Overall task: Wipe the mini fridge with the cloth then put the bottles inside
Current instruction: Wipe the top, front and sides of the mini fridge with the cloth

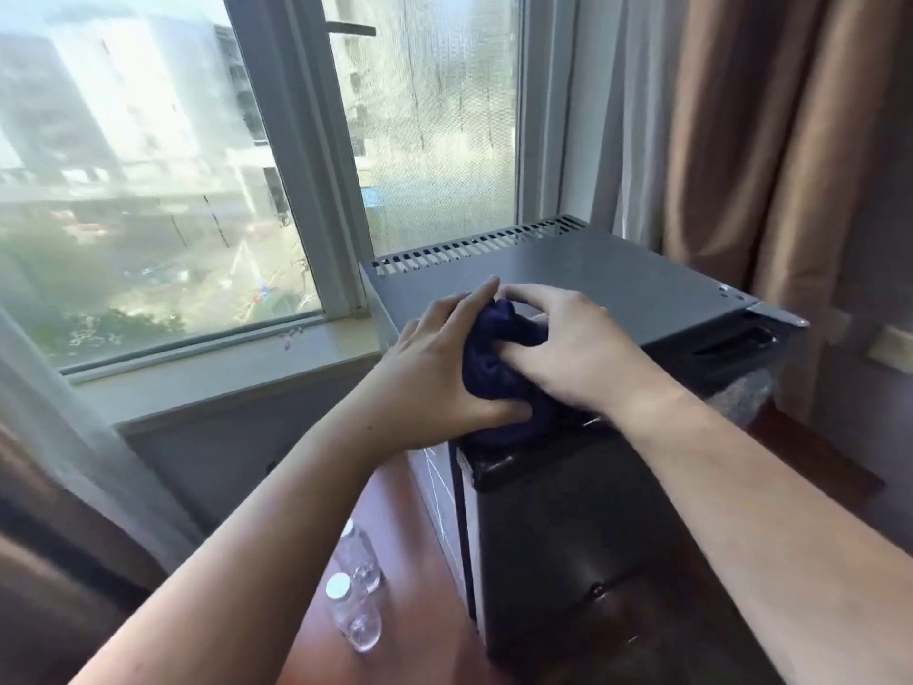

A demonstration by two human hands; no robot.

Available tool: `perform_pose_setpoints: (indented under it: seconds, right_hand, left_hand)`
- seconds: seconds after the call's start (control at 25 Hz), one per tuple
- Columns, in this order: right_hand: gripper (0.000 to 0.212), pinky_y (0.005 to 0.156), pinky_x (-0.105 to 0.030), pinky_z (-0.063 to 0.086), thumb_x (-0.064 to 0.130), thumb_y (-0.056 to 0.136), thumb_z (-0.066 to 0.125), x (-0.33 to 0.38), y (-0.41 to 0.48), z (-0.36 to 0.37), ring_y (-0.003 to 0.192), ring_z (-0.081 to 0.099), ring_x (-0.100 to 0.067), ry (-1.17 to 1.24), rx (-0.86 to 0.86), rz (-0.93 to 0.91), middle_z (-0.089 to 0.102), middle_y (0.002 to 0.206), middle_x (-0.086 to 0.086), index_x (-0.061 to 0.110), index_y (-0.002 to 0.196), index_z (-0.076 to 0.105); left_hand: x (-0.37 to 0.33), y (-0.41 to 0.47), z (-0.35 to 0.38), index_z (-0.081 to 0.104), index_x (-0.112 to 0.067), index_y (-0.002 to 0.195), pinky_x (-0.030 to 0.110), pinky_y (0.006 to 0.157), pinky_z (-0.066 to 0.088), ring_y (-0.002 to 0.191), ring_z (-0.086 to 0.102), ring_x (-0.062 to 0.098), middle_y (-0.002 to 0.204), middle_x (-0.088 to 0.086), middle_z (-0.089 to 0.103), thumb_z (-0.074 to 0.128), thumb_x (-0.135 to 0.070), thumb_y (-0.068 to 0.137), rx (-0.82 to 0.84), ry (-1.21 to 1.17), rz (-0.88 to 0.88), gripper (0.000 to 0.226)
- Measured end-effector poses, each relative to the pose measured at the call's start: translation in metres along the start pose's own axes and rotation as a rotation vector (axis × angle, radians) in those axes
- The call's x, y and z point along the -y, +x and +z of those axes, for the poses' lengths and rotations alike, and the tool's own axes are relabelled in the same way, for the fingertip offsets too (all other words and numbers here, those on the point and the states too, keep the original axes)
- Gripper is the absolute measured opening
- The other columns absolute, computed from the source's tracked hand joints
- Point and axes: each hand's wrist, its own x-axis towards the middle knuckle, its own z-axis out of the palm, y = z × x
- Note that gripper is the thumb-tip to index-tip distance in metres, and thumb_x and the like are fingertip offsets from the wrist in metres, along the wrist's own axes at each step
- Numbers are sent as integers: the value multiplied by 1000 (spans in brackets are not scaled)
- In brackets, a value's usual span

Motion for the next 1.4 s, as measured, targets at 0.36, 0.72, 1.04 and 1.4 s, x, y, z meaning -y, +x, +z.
perform_pose_setpoints:
  seconds: [0.36, 0.72, 1.04, 1.4]
  right_hand:
    - [52, 112, -33, 47, 27, 88, 67, 6, -69, 25, 124, 64, -9, 210, -170, 30, 69, 133, 6, 28, 139, 59]
    - [24, 82, -8, 50, 12, 95, 62, 41, -143, 76, 98, 69, -4, 166, -446, -70, 75, 109, 10, 24, 109, 77]
    - [17, 59, -17, 51, 17, 95, 63, -38, -178, 215, 70, 74, -11, 408, -95, 720, 80, 81, 5, 27, 95, 76]
    - [37, 71, -29, 53, 19, 99, 56, -87, -172, 297, 110, 70, -30, 502, -6, 1264, 73, 105, -1, 18, 136, 60]
  left_hand:
    - [13, -50, 13, 65, -35, 128, 23, 97, 49, 103, 64, 9, 108, -5, 61, 82, -33, 74, -360, -233, -13, 57]
    - [56, -118, 89, 66, -42, 107, 36, 96, 57, 97, 73, 3, 101, -14, 78, 78, -27, 85, -377, -869, -429, 29]
    - [151, -132, 231, 58, -29, 126, 36, 98, 52, 111, 69, 18, 113, -5, 74, 69, -35, 93, -117, -1074, -912, 35]
    - [203, -113, 301, 40, -30, 140, 51, 106, 51, 122, 63, 26, 137, 0, 60, 57, -40, 101, 19, -1298, -1310, 43]
